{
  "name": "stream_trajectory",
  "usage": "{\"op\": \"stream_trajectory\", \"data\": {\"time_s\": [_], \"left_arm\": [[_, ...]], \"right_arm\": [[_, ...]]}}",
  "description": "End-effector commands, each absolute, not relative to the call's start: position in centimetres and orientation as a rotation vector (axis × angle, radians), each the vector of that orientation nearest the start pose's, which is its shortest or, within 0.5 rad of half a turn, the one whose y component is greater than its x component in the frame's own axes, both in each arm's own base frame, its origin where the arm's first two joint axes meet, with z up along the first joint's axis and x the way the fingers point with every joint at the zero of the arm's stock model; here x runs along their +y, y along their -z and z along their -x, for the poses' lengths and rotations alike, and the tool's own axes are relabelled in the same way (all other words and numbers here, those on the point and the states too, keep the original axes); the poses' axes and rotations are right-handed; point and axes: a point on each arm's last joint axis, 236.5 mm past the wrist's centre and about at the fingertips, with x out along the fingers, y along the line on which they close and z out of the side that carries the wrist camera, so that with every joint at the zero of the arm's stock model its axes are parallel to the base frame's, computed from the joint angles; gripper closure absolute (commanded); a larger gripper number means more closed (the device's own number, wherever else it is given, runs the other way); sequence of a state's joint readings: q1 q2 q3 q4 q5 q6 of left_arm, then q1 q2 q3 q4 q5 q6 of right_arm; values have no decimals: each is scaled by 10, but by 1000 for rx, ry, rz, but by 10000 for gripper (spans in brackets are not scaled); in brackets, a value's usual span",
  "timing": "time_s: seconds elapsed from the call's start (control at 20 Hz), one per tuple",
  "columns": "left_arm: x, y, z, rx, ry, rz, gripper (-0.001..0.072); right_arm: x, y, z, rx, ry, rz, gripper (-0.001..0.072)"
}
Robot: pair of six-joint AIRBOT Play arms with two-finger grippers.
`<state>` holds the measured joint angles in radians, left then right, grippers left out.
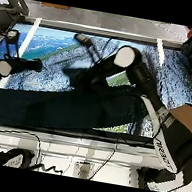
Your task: Fold the clothes and pants, and hang the long-sleeved shirts on hangers.
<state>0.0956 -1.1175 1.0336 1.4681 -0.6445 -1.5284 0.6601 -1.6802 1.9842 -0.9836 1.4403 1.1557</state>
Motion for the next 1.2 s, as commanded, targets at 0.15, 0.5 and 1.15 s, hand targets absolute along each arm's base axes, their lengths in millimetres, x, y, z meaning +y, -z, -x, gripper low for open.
{"op": "stream_trajectory", "data": {"time_s": [0.15,0.5,1.15], "left_arm": [[65,-65,-418,862,-146,193,4],[-44,5,-382,1209,143,255,5],[-175,100,-393,1225,482,-39,25]], "right_arm": [[383,-118,-281,1072,-1309,583,133],[333,-109,-349,1057,-1082,609,142],[261,-112,-414,1068,-895,478,143]]}}
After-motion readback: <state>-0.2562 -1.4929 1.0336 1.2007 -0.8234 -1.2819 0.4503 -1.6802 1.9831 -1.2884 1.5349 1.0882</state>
